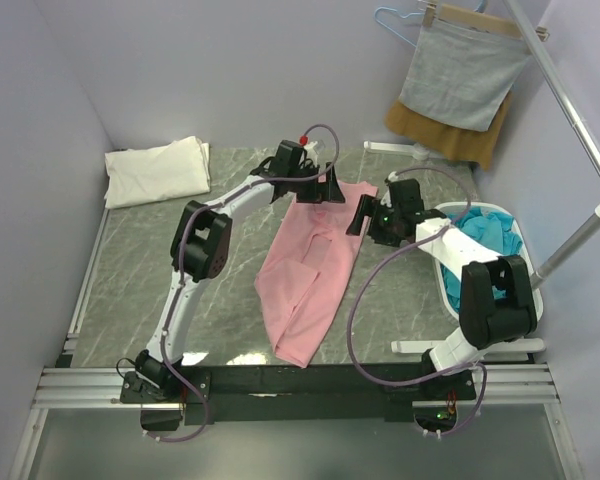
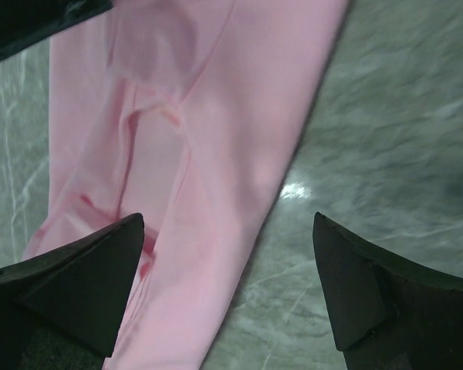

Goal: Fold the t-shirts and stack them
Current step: Rotate the tshirt 90 degrees

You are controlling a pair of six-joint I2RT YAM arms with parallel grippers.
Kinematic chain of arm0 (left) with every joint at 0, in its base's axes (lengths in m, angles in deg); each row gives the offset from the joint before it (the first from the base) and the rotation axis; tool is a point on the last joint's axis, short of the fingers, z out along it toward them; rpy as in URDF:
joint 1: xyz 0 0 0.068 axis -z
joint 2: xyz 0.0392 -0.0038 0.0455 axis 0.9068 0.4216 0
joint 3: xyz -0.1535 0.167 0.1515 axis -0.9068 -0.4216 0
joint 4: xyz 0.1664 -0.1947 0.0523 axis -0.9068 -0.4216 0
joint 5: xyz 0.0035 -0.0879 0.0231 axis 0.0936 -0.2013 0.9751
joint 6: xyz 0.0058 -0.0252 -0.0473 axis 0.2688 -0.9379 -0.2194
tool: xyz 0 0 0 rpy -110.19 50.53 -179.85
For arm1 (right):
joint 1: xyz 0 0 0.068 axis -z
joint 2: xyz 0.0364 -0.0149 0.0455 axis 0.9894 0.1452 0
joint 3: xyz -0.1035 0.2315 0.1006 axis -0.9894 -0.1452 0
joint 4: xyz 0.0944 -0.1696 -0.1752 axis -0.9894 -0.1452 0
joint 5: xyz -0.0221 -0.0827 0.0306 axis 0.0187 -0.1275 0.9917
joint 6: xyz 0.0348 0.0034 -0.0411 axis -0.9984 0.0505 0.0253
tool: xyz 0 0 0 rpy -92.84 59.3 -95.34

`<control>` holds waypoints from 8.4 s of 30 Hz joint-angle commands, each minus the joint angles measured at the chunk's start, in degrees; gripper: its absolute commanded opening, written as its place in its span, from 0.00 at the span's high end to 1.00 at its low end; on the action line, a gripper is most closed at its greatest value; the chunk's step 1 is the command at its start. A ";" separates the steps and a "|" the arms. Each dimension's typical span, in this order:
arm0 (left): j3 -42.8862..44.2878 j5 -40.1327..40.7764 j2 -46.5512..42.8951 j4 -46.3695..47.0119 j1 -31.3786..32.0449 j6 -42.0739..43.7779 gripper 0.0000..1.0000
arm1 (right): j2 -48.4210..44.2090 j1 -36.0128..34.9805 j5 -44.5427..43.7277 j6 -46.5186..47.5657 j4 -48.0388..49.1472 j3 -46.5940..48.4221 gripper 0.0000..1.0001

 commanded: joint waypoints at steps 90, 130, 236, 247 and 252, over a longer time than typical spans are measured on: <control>-49.02 17.34 -39.44 2.06 5.97 10.60 0.83 | 6.93 -3.22 2.10 3.15 -2.23 6.76 0.05; -70.92 46.07 -68.73 -3.04 16.25 -17.70 0.01 | 0.77 -20.35 10.11 -0.28 -1.60 0.52 0.16; -56.25 20.94 -34.89 11.91 0.52 -6.19 0.00 | 0.51 -65.43 -22.17 -26.20 -27.98 -3.70 0.21; -53.25 19.80 -32.51 10.15 -0.18 -3.90 0.00 | -7.66 -68.35 -33.65 -31.04 -38.95 -1.16 0.20; -52.73 18.75 -32.60 9.89 -0.27 -3.64 0.00 | -13.81 -60.63 -35.96 -26.39 -30.73 -3.34 0.20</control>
